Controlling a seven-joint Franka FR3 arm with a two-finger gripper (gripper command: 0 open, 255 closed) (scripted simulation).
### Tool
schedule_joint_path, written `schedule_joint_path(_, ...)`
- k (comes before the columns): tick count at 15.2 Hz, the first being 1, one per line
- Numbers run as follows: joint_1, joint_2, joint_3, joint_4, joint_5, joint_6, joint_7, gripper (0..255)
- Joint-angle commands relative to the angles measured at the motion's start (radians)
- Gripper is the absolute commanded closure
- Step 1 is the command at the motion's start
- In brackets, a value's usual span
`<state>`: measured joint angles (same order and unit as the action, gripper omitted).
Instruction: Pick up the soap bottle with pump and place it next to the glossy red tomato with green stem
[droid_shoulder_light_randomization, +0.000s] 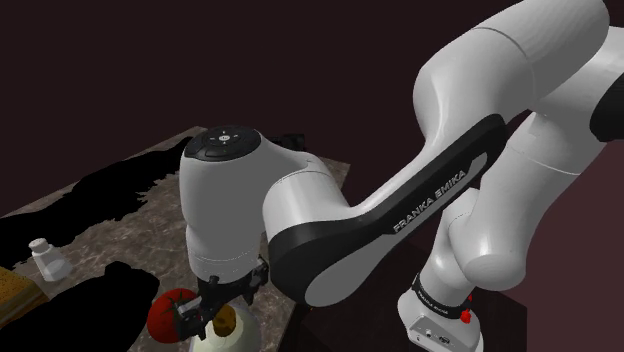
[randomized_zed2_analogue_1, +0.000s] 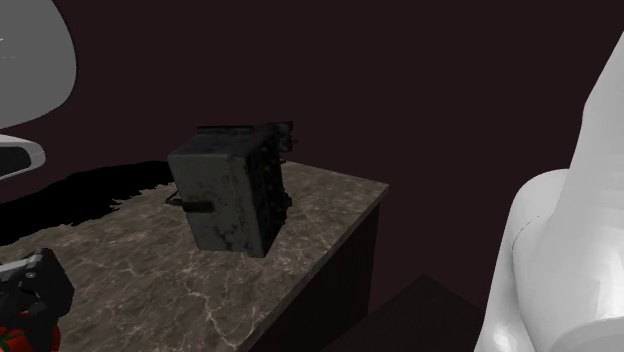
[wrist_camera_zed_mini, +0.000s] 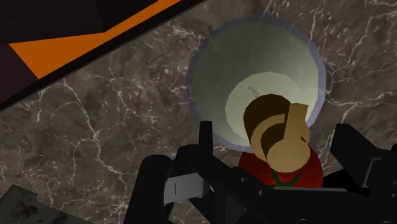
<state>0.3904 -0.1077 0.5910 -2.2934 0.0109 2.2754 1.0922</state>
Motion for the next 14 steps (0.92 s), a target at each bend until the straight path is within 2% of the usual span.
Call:
schedule_joint_path(1, 0.0, 0.0, 0.0, 0.0, 0.0, 0.0, 0.0, 0)
schedule_joint_path(3, 0.0, 0.0, 0.0, 0.0, 0.0, 0.0, 0.0, 0)
schedule_joint_path(7, 0.007, -0.077, -0.016, 0.063, 0.048, -0.129, -0.036, 0)
schedule_joint_path(14, 0.007, -0.077, -0.016, 0.063, 0.048, -0.129, -0.036, 0)
